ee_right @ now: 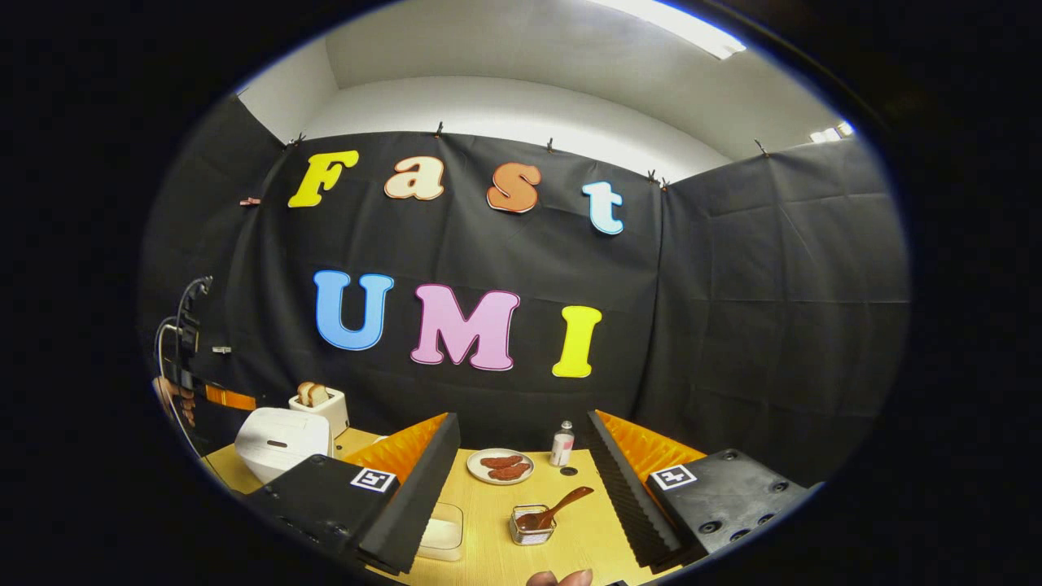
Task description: Close the left gripper, press the button to open the rice cooker; take a wooden spoon from the chopstick holder with the right hand, scoop a spoonful of rice and pour it into the rice cooker, then put the wooden spoon back into the chopstick holder.
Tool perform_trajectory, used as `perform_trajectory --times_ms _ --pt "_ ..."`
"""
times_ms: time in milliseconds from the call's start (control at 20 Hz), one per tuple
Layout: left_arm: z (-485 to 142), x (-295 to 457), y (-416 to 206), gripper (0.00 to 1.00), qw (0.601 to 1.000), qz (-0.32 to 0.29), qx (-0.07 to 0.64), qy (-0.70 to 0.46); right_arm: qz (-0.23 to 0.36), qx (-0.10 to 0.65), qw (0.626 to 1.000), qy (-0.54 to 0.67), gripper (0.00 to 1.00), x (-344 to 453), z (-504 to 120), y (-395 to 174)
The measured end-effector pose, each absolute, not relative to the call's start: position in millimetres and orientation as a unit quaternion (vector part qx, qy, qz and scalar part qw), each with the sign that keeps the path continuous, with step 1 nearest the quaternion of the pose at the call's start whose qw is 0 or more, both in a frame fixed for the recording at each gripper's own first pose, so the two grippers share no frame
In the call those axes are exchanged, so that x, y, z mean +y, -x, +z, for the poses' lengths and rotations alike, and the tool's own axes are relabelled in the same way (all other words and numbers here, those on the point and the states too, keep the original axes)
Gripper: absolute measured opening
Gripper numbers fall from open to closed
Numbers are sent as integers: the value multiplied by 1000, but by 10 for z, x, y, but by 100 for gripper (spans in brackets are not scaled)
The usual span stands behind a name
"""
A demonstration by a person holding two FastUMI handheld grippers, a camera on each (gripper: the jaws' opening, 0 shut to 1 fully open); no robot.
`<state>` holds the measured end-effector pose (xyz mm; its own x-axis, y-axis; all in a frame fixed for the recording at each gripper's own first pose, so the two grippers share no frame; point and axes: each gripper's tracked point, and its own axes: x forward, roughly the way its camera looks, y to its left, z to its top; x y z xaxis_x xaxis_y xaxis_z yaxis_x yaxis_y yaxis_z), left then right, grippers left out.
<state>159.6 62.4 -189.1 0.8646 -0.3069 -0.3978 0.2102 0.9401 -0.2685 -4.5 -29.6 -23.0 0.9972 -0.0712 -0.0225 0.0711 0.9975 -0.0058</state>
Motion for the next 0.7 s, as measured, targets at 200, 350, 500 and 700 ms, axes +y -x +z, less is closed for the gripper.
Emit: perform_trajectory --times_ms 200,350,500,700 --pt "-2386 715 -1811 7 946 -127 273 119 -45 15 999 9 97 -364 -258 81" --pt "-2649 780 -1899 7 939 -120 302 115 -49 19 999 14 97 -396 -289 86" --pt "-2798 790 -1951 7 934 -116 322 104 -54 21 998 15 97 -445 -290 77" --pt "-2879 759 -1991 7 932 -112 331 95 -60 27 998 20 97 -504 -338 50"
